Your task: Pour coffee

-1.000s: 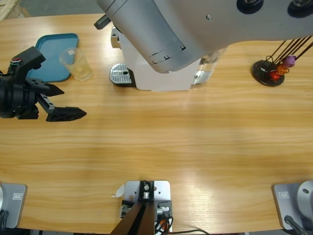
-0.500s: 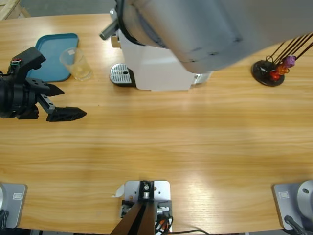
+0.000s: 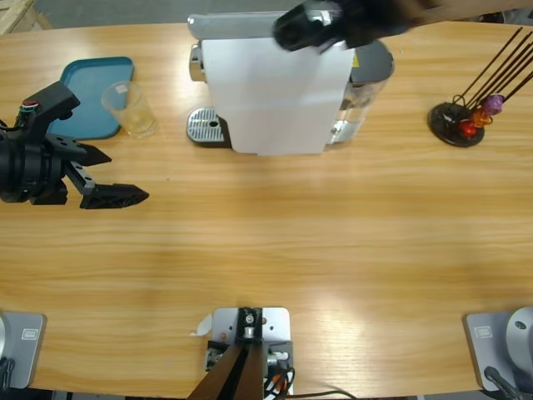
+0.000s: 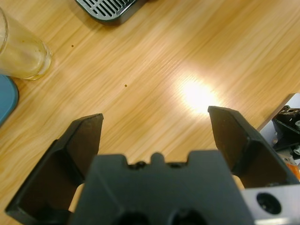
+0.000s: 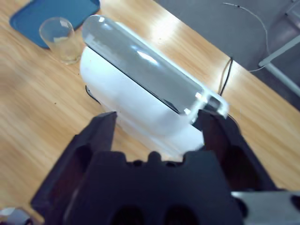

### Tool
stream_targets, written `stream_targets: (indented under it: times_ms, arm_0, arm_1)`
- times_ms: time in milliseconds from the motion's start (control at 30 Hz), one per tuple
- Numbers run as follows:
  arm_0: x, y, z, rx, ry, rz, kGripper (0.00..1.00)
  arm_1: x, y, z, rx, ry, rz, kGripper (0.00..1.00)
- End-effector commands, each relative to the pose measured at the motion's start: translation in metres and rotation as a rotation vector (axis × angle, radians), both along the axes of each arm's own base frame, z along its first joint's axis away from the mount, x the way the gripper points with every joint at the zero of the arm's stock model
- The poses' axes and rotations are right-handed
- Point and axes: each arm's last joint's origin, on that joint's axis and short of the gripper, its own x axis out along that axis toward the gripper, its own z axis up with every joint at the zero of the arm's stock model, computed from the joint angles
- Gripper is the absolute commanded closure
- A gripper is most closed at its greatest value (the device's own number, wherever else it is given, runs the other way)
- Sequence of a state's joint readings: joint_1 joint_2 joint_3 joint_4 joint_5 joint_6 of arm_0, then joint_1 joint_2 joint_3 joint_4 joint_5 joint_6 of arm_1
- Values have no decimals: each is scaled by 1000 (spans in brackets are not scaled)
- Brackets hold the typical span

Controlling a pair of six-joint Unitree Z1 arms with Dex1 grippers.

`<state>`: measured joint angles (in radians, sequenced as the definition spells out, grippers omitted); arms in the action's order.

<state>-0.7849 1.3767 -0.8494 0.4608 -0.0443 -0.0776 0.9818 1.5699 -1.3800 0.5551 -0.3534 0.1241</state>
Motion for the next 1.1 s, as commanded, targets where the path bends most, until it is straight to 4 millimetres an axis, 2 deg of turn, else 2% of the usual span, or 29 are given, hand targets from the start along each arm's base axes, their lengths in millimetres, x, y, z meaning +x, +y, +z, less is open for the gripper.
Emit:
stream_targets:
  times_ms: [33, 200, 333, 467, 567, 633, 700, 900, 1033, 1100]
  arm_0:
    - [1, -3, -17, 32, 58, -4, 24]
    - [-1, -1, -12, 21, 42, 3, 18]
    - [-10, 8, -2, -20, 9, 15, 23]
    - [-10, 31, 12, -91, -26, 101, 23]
    - [7, 63, 18, -253, 48, 225, 25]
    - [17, 79, 17, -290, 46, 311, 27]
    - [27, 85, 11, -294, 17, 359, 32]
    - [43, 81, -18, -298, -7, 357, 30]
    - [58, 72, -46, -255, -23, 277, 32]
    - [63, 66, -52, -237, -38, 248, 32]
  arm_1:
    - [-38, -76, -17, -3, 99, -76, 1]
    - [-65, -111, -46, -39, 141, -94, 2]
    - [-83, -134, -75, -42, 188, -97, 23]
    - [-89, -140, -79, 1, 182, -96, 23]
    - [-91, -141, -81, 13, 186, -86, 23]
    - [-92, -143, -81, 27, 183, -81, 23]
    - [-94, -145, -81, 38, 180, -76, 23]
    - [-100, -152, -84, 78, 161, -66, 23]
    - [-100, -152, -85, 87, 162, -59, 23]
    - [-100, -151, -86, 88, 163, -57, 20]
